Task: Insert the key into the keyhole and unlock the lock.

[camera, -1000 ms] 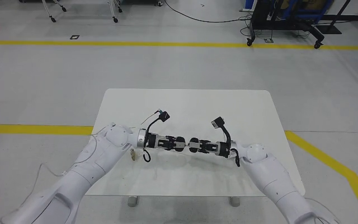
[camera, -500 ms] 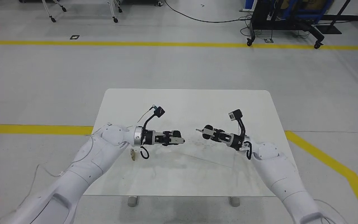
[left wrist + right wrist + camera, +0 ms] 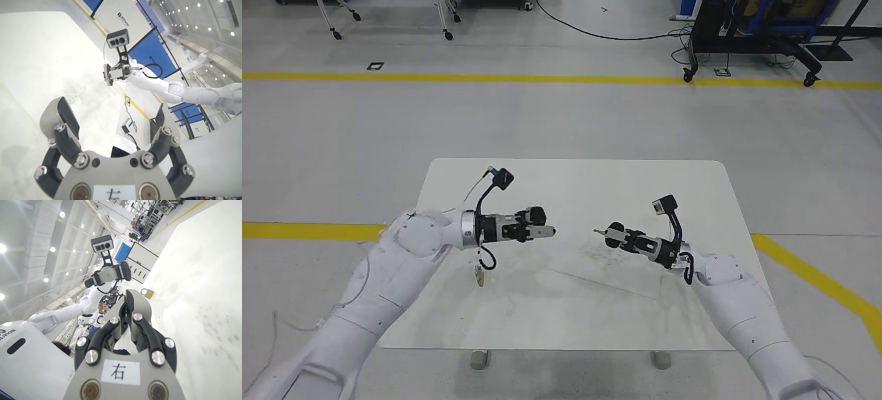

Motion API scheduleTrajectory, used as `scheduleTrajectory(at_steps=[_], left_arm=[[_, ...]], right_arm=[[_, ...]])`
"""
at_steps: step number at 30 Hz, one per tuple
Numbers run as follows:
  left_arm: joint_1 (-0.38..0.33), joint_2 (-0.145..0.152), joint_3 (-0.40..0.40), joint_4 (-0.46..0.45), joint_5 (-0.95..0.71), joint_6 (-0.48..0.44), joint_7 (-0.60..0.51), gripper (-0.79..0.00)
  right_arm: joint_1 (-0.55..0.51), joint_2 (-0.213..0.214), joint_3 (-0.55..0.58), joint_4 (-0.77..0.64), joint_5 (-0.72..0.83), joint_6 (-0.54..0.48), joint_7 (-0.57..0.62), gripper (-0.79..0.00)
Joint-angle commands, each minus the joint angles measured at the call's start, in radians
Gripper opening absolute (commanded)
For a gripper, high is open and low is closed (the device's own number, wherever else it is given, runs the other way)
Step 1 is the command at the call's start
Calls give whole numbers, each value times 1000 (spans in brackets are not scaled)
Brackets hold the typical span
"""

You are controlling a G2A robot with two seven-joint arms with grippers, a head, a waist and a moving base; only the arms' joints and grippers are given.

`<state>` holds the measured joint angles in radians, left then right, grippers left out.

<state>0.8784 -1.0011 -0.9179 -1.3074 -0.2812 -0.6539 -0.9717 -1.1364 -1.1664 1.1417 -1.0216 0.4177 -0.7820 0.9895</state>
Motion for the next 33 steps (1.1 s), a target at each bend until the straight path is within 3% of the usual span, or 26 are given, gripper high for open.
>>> scheduleTrajectory(at_steps=[1, 4, 7, 11, 14, 17, 21, 33], left_arm=[[74, 42, -116, -142, 132, 80, -14, 0], [190, 89, -243, -339, 391, 274, -25, 0], [306, 115, -291, -488, 595, 427, -87, 0], [406, 133, -301, -577, 874, 614, -119, -34], [451, 132, -292, -582, 974, 717, -64, -108], [479, 129, -285, -553, 1009, 780, -34, -191], [496, 126, -272, -515, 1016, 814, -42, -428], [479, 114, -247, -484, 1019, 828, -70, -480]], right_arm=[[0, 0, 0, 0, 0, 0, 0, -785], [0, 0, 0, 0, 0, 0, 0, -785], [0, 0, 0, 0, 0, 0, 0, -785], [0, 0, 0, 0, 0, 0, 0, -785], [0, 0, 0, 0, 0, 0, 0, -785], [0, 0, 0, 0, 0, 0, 0, -785], [0, 0, 0, 0, 0, 0, 0, -785], [0, 0, 0, 0, 0, 0, 0, -785]])
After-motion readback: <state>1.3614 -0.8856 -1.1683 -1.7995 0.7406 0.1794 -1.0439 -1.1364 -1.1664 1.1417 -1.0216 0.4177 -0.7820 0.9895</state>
